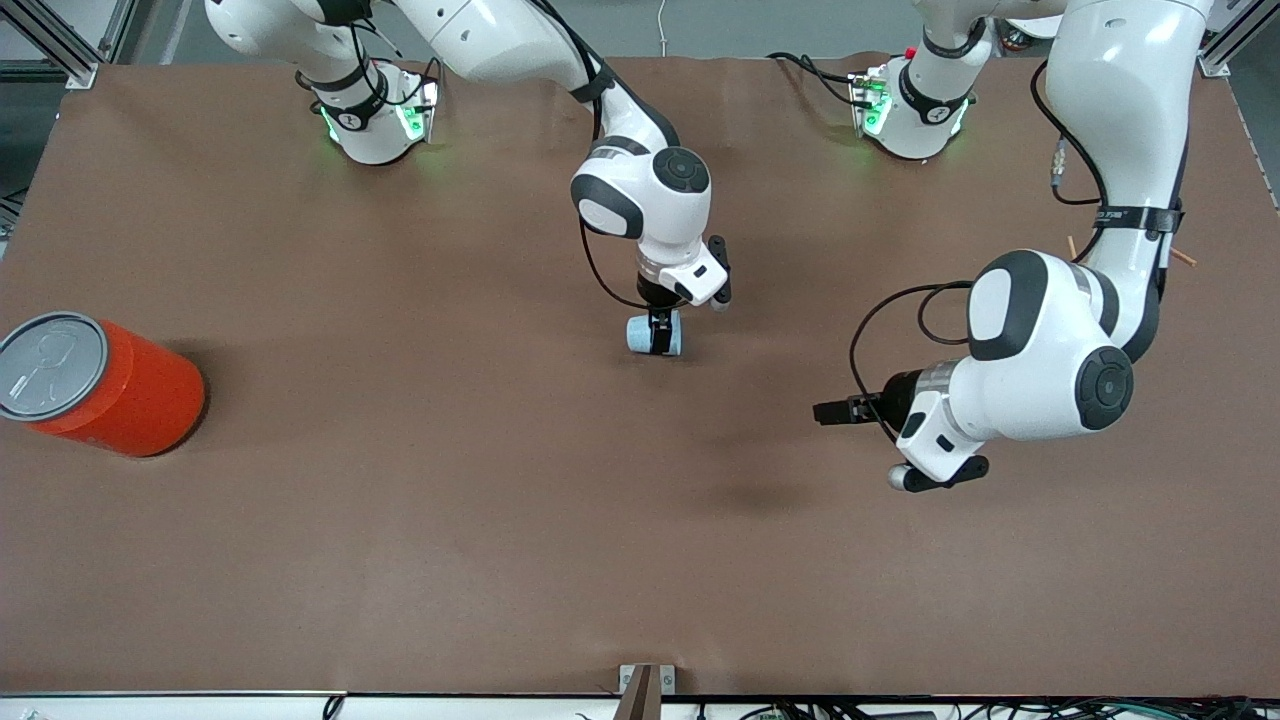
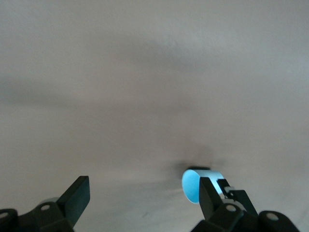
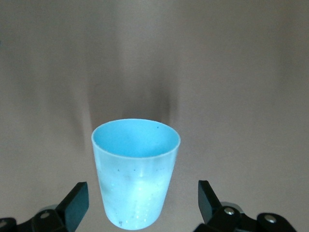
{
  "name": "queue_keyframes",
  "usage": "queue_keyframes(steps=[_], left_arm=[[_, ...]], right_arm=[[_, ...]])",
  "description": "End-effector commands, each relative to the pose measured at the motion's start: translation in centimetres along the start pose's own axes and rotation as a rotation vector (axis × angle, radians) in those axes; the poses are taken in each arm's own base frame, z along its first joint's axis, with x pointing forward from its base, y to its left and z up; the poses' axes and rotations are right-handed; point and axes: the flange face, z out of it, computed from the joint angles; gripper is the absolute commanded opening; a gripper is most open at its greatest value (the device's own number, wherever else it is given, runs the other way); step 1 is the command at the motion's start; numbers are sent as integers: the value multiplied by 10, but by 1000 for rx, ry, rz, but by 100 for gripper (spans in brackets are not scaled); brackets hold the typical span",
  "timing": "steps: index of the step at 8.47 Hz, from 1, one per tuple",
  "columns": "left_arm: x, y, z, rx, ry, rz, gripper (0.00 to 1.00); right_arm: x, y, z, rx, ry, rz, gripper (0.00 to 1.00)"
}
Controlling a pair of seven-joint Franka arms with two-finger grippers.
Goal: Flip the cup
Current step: 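Lay the cup on its side with the right gripper while the left gripper approaches, then withdraw the right gripper while the left gripper moves to the cup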
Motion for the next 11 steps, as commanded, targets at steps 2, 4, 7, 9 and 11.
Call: queue_keyframes(steps=[2, 4, 7, 9, 11], left_arm=[[-32, 34, 48, -27, -16, -74, 99], [-50, 46, 71, -87, -51, -94, 99], [-90, 59, 125, -155, -63, -97, 98], [-106, 44, 154, -249, -136, -39, 98], [-121, 18, 181, -383, -194, 39, 98]], right_arm=[[-65, 65, -58, 35, -74, 53, 100], [-151, 120, -106, 132, -66, 152, 100], [-316, 186, -158, 190, -103, 411, 100], [-419, 203, -182, 206, -114, 667, 100], [-508, 185, -211, 232, -80, 938, 100]])
